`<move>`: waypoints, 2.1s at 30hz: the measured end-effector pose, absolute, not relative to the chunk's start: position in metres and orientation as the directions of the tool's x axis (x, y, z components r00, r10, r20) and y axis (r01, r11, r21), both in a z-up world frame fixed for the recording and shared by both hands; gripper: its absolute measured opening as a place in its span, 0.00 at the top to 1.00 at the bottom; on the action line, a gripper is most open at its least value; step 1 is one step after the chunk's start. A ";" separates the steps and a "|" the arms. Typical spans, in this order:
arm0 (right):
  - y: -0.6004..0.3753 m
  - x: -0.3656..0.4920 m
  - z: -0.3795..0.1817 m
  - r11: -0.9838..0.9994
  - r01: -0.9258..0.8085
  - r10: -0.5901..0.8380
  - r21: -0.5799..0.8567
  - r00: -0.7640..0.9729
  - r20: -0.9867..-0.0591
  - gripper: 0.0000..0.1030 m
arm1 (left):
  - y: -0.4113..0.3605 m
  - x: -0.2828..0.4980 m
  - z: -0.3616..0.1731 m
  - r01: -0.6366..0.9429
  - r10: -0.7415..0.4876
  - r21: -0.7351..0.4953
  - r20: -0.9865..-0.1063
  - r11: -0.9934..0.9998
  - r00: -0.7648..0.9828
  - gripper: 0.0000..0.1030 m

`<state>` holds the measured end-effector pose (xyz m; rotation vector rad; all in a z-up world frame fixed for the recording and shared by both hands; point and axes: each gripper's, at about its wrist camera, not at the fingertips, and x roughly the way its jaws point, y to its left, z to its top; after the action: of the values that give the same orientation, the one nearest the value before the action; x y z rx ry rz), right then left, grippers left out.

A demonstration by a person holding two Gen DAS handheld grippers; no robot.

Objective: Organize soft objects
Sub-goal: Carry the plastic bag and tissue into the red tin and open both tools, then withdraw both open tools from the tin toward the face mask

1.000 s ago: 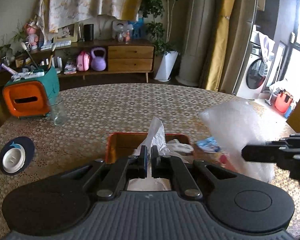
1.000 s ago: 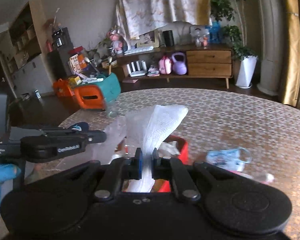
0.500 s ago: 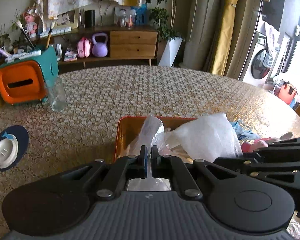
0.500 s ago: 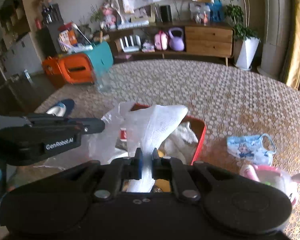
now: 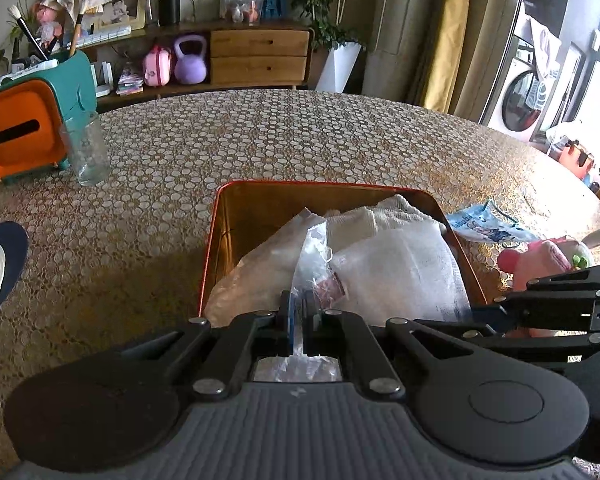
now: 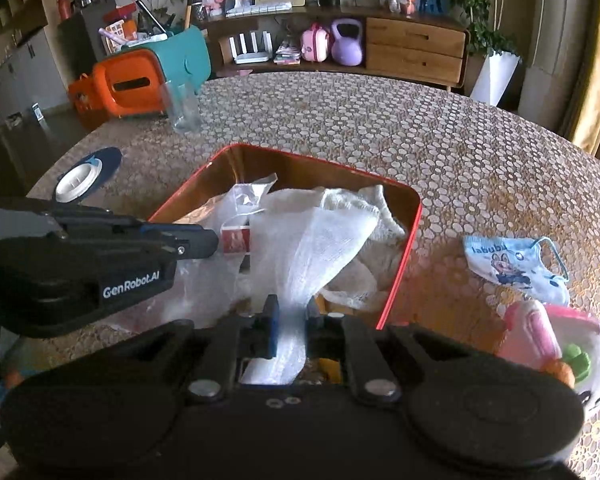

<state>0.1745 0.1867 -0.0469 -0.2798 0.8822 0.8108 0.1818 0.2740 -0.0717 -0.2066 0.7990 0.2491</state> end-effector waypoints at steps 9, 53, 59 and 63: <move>0.181 0.170 -0.036 0.669 -0.737 0.532 0.095 0.386 -0.753 0.73 | 0.274 0.177 -0.064 -0.318 0.144 -0.107 -0.726 0.942 0.672 0.95; -0.118 0.163 0.048 0.862 -0.493 0.452 0.121 0.635 -0.627 0.10 | 0.158 0.216 0.026 -0.136 -0.030 -0.181 -0.699 0.974 0.714 0.01; -0.163 0.186 0.019 0.880 -0.472 0.379 0.064 0.611 -0.695 0.10 | 0.140 0.274 0.013 -0.145 -0.100 -0.250 -0.757 0.957 0.646 0.00; -0.180 0.201 -0.004 0.868 -0.496 0.341 0.014 0.577 -0.742 0.10 | 0.128 0.321 -0.005 -0.157 -0.153 -0.273 -0.836 0.949 0.527 0.00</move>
<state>0.2005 -0.1800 -0.0040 -0.2042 0.8209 0.4941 0.3213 0.1281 -0.0046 -0.3351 1.0210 0.0021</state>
